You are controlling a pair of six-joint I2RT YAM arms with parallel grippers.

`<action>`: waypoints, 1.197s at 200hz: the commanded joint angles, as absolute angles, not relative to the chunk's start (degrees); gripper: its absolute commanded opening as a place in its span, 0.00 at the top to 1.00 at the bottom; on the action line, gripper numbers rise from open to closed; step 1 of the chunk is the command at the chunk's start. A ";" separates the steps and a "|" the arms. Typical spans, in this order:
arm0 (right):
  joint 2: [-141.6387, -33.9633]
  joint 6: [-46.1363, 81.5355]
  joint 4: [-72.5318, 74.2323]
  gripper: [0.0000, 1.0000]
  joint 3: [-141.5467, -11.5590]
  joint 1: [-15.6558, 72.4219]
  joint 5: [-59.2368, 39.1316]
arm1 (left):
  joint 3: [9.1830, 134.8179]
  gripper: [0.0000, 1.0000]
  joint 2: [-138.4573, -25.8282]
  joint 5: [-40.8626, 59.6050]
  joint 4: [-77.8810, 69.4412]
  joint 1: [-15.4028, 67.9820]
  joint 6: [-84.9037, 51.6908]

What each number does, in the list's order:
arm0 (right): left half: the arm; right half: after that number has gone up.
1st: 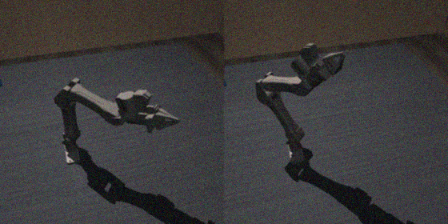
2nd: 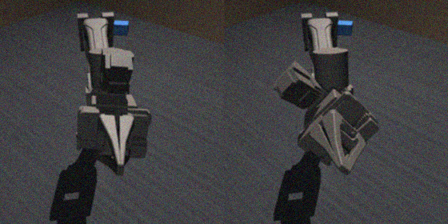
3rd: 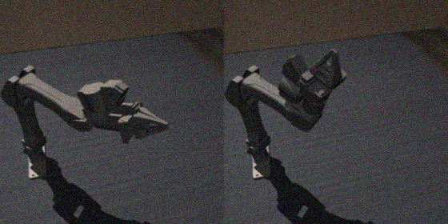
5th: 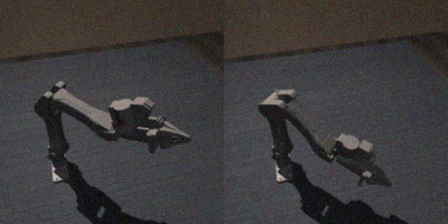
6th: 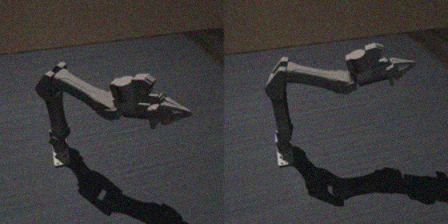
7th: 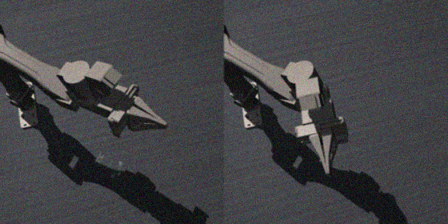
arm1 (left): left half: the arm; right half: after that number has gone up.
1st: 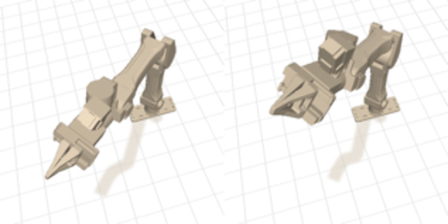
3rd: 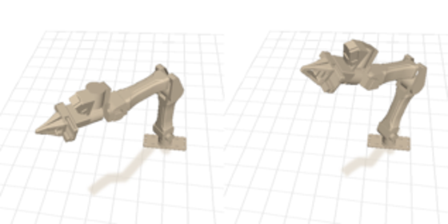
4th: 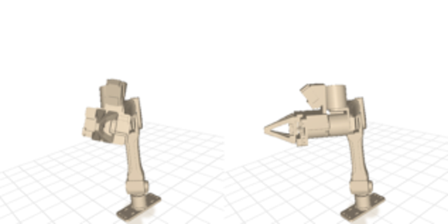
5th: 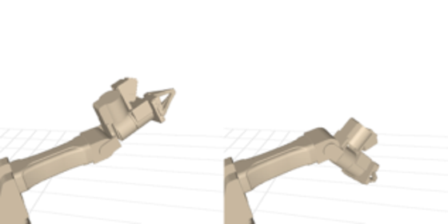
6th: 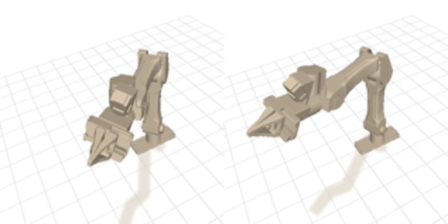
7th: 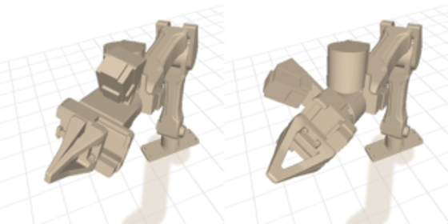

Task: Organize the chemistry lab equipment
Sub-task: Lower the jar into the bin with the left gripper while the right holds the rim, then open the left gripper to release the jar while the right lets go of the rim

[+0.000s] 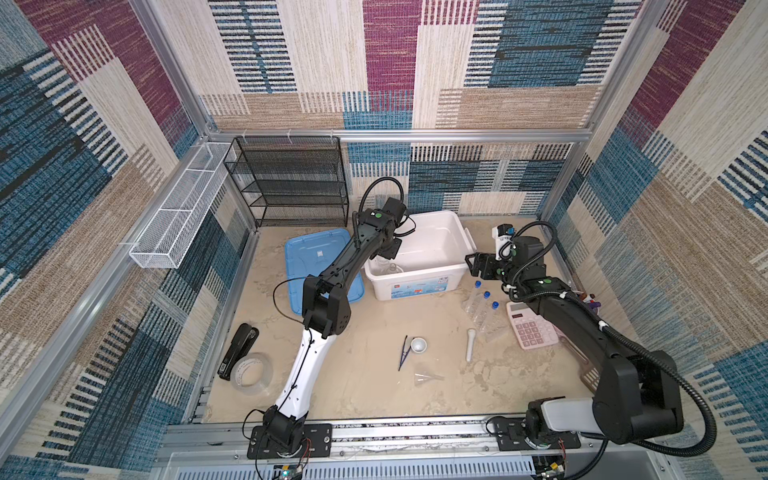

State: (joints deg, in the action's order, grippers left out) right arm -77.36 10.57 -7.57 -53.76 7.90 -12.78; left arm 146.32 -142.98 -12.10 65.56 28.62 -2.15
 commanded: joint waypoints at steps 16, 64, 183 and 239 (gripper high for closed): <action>-76.26 9.62 -7.64 0.13 -54.24 8.04 -11.51 | 146.07 0.66 -143.57 -11.43 67.15 28.56 -1.37; -74.53 8.78 -10.84 0.12 -55.72 8.06 -8.83 | 145.99 0.53 -143.32 -11.28 67.42 28.56 -1.49; -64.35 12.92 -24.50 0.16 -58.53 10.12 -4.47 | 149.32 0.26 -139.33 -10.56 67.46 28.65 -3.24; -64.57 13.58 -28.57 0.18 -59.68 14.14 -3.31 | 149.50 0.20 -136.24 -8.81 67.50 28.65 -4.56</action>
State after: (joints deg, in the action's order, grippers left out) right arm -64.47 12.62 -25.87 -58.26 12.36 -4.73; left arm 149.03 -137.86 -10.13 66.92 28.58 -2.92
